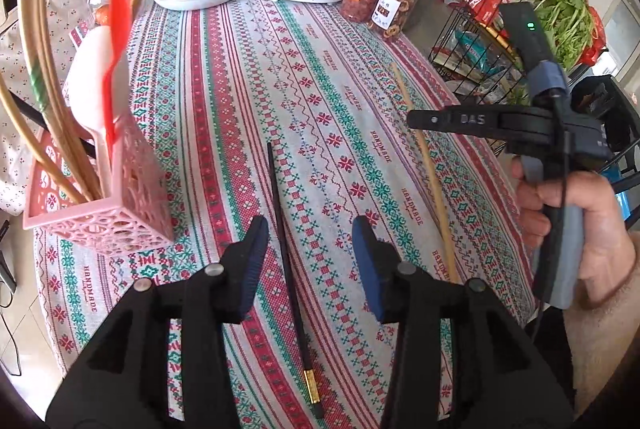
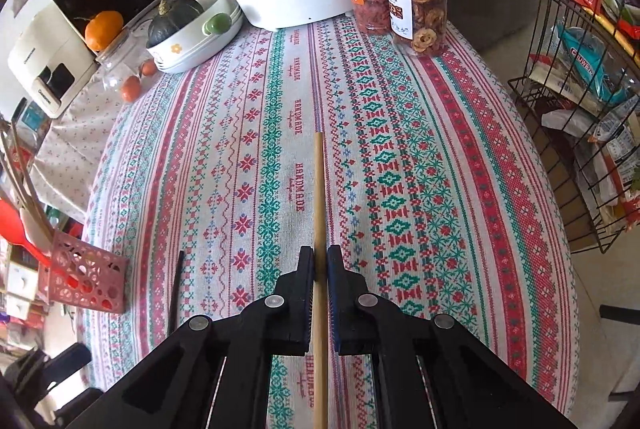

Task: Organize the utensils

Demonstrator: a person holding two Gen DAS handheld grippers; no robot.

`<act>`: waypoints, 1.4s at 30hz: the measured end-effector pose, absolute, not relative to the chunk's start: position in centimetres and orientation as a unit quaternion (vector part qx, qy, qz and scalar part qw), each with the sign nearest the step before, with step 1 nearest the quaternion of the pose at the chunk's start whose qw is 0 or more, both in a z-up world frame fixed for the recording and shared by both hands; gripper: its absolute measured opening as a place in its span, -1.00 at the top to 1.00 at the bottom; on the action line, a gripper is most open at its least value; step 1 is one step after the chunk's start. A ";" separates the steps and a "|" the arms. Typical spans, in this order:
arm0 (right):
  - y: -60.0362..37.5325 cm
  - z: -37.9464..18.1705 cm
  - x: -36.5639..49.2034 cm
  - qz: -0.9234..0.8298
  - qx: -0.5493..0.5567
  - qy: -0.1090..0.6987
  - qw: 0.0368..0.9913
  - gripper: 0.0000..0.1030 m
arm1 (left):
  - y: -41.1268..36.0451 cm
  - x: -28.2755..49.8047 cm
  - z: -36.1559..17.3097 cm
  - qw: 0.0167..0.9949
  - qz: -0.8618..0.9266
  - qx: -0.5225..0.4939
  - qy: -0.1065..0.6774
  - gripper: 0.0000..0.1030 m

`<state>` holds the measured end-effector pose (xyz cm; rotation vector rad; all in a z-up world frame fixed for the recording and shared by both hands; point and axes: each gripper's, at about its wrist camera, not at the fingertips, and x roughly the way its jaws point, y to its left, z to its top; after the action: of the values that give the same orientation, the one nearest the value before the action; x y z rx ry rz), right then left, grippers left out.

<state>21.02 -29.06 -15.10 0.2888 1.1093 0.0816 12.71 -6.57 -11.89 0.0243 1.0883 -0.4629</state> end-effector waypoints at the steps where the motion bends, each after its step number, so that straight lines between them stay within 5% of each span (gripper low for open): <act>1: -29.3 -14.9 20.6 0.041 0.138 0.524 0.839 0.87 | -6.9 13.2 -12.6 0.829 -0.210 0.015 0.517 0.12; 7: -30.3 -14.3 19.3 0.060 0.146 0.522 0.838 0.87 | -8.5 14.8 -15.9 0.824 -0.180 0.042 0.536 0.14; 17: -30.7 -13.2 18.4 0.076 0.148 0.512 0.843 0.87 | -9.4 15.3 -17.0 0.819 -0.167 0.081 0.543 0.86; 25: -29.8 -11.8 17.0 0.083 0.133 0.493 0.856 0.87 | -9.3 13.1 -15.2 0.832 -0.184 0.083 0.517 0.88; 42: -25.9 -3.3 11.2 0.125 0.088 0.351 0.924 0.87 | 0.0 5.8 -2.4 0.914 -0.214 -0.027 0.343 0.88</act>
<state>11.21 -25.90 -3.30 0.1802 0.7211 0.2561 5.78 -0.03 -2.43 -0.0549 0.7053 -0.4413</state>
